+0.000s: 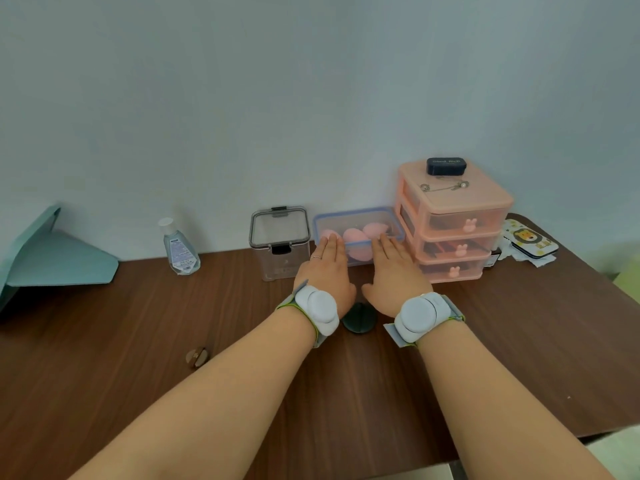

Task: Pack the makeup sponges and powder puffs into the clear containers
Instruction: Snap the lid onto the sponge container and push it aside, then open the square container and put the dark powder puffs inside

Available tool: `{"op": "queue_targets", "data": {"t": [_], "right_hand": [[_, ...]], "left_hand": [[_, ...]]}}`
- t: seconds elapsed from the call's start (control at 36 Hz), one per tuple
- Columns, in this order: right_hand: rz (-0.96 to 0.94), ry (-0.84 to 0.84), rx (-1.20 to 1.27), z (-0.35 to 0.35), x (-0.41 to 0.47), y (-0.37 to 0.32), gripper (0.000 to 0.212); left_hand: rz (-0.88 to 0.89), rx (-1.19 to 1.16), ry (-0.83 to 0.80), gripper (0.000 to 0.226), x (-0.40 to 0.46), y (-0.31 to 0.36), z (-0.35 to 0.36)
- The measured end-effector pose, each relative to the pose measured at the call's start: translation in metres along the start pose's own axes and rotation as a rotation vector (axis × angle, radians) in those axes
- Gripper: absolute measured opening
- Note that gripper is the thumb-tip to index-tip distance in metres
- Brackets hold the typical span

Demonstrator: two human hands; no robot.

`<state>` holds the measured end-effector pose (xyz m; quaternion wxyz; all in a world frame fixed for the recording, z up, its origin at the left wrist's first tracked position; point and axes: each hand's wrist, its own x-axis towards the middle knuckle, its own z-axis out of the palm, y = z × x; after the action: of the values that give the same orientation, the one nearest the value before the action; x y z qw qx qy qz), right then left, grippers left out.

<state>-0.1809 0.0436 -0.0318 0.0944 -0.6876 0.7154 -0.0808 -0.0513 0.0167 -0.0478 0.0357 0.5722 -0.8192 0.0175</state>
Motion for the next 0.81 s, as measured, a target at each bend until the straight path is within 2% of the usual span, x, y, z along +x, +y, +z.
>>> {"op": "queue_targets", "data": {"t": [0.06, 0.08, 0.17, 0.19, 0.28, 0.33, 0.47, 0.67, 0.81], "right_hand": [[0.0, 0.034, -0.002, -0.001, 0.0, -0.002, 0.085], [-0.004, 0.066, 0.007, -0.001, -0.001, -0.003, 0.083], [-0.032, 0.168, 0.073, -0.003, -0.005, -0.012, 0.076], [-0.043, 0.184, 0.091, -0.005, -0.007, -0.014, 0.074], [-0.077, 0.186, 0.129, -0.006, -0.011, -0.025, 0.068], [-0.1, 0.189, 0.144, -0.004, -0.015, -0.029, 0.065], [-0.163, 0.143, 0.137, 0.003, -0.024, -0.039, 0.058], [-0.169, 0.051, 0.103, 0.004, -0.039, -0.046, 0.053], [-0.198, 0.088, 0.103, -0.004, -0.048, -0.053, 0.05]], "left_hand": [[0.047, -0.091, 0.05, 0.077, -0.003, -0.005, -0.004], [0.075, -0.14, 0.124, 0.074, -0.007, -0.009, -0.007], [0.11, -0.168, 0.482, 0.061, -0.012, -0.024, -0.01], [0.076, -0.122, 0.546, 0.062, -0.012, -0.03, -0.011], [-0.14, -0.005, 0.356, 0.082, -0.013, -0.049, -0.017], [-0.228, -0.005, 0.266, 0.087, -0.009, -0.059, -0.018], [-0.264, -0.117, 0.122, 0.091, -0.001, -0.07, -0.017], [-0.268, -0.148, 0.234, 0.078, -0.005, -0.072, -0.011], [-0.29, -0.2, 0.334, 0.065, -0.022, -0.072, -0.01]]}}
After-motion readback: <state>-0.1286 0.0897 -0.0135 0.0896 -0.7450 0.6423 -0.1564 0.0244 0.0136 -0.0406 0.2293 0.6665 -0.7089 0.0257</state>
